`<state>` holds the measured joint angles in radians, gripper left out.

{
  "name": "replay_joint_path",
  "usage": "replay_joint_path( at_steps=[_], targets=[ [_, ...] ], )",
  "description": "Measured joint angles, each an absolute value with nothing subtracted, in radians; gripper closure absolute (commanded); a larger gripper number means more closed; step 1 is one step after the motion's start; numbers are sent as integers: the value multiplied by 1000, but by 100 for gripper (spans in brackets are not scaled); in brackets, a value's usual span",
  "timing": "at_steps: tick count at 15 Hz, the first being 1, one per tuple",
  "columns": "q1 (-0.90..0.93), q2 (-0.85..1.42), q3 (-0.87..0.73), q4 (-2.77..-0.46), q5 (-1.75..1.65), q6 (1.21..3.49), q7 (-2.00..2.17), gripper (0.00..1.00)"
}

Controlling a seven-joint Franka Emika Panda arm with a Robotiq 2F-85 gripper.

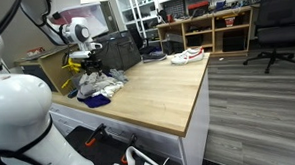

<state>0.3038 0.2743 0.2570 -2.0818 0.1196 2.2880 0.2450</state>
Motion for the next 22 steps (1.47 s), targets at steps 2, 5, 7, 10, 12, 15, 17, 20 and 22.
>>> replay_joint_path(
  at_steps=[2, 5, 7, 10, 12, 15, 17, 20, 22],
  targets=[
    [298, 274, 241, -2087, 101, 2277, 237, 25],
    [290, 274, 223, -2090, 78, 2270, 235, 42],
    [287, 274, 218, -2090, 74, 2269, 233, 58],
    [286, 266, 219, -2090, 74, 2269, 221, 80],
    [286, 255, 224, -2090, 74, 2269, 219, 93],
    [287, 231, 230, -2090, 75, 2269, 219, 100],
    [287, 208, 232, -2090, 76, 2269, 219, 99],
    [287, 156, 232, -2089, 76, 2269, 219, 99],
    [285, 111, 232, -2086, 76, 2269, 219, 99]
  ],
)
